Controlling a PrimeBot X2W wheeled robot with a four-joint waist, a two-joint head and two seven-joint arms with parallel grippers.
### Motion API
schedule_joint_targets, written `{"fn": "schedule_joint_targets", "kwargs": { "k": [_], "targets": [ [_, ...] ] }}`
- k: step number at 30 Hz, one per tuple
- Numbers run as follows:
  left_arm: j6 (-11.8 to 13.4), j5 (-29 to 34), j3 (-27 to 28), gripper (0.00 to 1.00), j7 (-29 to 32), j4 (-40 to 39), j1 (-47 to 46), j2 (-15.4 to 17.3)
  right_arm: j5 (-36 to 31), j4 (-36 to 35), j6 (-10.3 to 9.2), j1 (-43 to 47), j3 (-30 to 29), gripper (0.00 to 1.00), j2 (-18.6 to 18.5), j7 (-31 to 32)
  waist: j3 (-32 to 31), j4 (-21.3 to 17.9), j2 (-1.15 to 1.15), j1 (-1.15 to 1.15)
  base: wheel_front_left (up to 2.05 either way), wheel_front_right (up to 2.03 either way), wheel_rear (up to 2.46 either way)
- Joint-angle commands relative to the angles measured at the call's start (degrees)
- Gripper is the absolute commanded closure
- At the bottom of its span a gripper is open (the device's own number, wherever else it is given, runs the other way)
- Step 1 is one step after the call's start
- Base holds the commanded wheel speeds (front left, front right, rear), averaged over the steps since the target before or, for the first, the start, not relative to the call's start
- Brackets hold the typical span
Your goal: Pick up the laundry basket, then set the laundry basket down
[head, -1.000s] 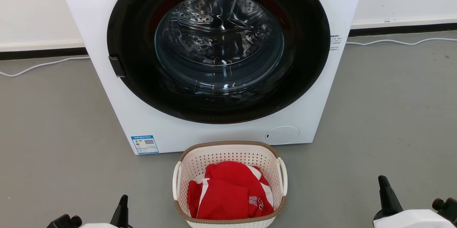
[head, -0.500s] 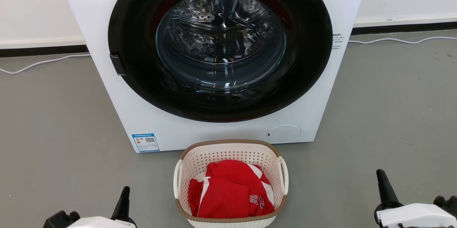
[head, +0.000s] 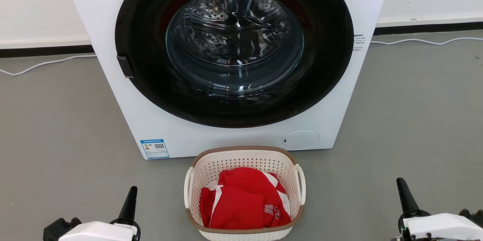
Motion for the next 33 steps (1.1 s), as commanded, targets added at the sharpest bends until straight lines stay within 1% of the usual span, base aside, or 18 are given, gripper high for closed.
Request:
{"fn": "schedule_joint_targets", "kwargs": {
  "k": [1,33],
  "targets": [
    [-0.6,-1.6,1.6,1.0,0.4,-1.7,-3.1,0.4,1.9,-2.2,0.3,-3.7,0.5,1.0,-0.3,0.8,0.0,0.0,0.0,0.0,0.0,0.0,0.0],
    [-3.3,-19.1,4.8,1.0,5.8,-4.5,-5.2,-0.9,23.1,-4.7,0.41,-5.6,-0.3,1.0,1.3,6.1,0.9,0.7,0.0,0.0,0.0,0.0,0.0]
  ]
}}
